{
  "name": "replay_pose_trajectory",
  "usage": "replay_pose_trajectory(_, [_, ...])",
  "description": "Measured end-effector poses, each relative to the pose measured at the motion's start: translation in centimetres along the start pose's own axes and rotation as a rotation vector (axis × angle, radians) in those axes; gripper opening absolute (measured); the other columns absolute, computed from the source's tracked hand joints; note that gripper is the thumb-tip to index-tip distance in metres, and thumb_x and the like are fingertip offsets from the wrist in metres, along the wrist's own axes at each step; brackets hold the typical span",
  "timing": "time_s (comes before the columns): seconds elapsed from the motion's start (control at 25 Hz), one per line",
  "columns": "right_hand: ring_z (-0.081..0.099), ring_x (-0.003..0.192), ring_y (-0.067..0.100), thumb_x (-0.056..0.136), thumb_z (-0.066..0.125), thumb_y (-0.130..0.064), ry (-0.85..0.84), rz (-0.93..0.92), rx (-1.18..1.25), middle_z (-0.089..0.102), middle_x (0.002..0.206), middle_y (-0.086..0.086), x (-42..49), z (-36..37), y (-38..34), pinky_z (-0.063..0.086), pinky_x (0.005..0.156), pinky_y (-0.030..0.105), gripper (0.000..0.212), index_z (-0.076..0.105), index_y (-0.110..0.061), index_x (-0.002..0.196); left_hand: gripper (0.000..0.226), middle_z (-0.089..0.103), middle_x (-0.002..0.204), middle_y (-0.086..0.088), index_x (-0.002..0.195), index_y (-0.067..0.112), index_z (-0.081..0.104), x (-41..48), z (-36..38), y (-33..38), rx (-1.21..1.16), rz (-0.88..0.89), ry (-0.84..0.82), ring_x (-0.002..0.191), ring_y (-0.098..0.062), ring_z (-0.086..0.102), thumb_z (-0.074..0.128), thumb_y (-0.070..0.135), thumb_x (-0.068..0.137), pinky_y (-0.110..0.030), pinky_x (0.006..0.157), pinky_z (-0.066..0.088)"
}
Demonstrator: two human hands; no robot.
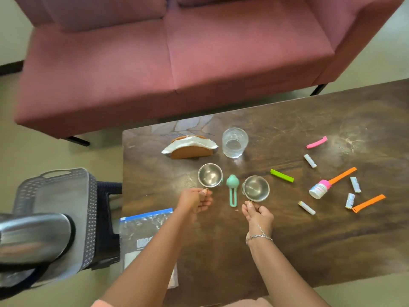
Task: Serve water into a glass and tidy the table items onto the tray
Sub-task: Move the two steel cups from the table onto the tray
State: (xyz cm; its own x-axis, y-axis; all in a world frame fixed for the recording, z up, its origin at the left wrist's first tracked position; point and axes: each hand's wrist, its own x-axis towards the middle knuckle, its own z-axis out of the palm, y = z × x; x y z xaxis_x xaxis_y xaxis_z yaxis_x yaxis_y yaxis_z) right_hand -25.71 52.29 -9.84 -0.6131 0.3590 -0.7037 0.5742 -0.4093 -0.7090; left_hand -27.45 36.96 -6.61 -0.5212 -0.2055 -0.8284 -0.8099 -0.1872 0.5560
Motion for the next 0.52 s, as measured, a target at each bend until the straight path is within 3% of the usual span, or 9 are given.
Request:
replay_pose_trajectory(0.16, [0.061, 0.046, -0.003, 0.088, 0.051, 0.010, -0.147, -0.007, -0.084, 0.058, 0.072, 0.005, -3.2, 5.2, 2.3, 0.052, 0.056, 0.008, 0.025, 0.054, -0.005, 0.068, 0.027, 0.062, 0.061, -0.007, 0.073, 0.006, 0.061, -1.9, -8.2, -0.5, -0.072, 0.052, 0.113, 0.056, -0.013, 0.057, 0.045, 0.004, 0.094, -0.017, 0.053, 0.049])
replay_pose_trajectory(0.52, [0.064, 0.050, -0.002, 0.087, 0.054, 0.006, -0.332, 0.020, -0.192, 0.061, 0.074, 0.007, -12.6, 18.5, 11.2, 0.052, 0.055, 0.007, 0.023, 0.055, -0.005, 0.067, 0.028, 0.061, 0.068, -0.009, 0.071, 0.009, 0.060, -5.5, -28.0, -0.2, -0.141, 0.062, 0.270, 0.062, -0.016, 0.057, 0.046, 0.006, 0.094, -0.023, 0.062, 0.048])
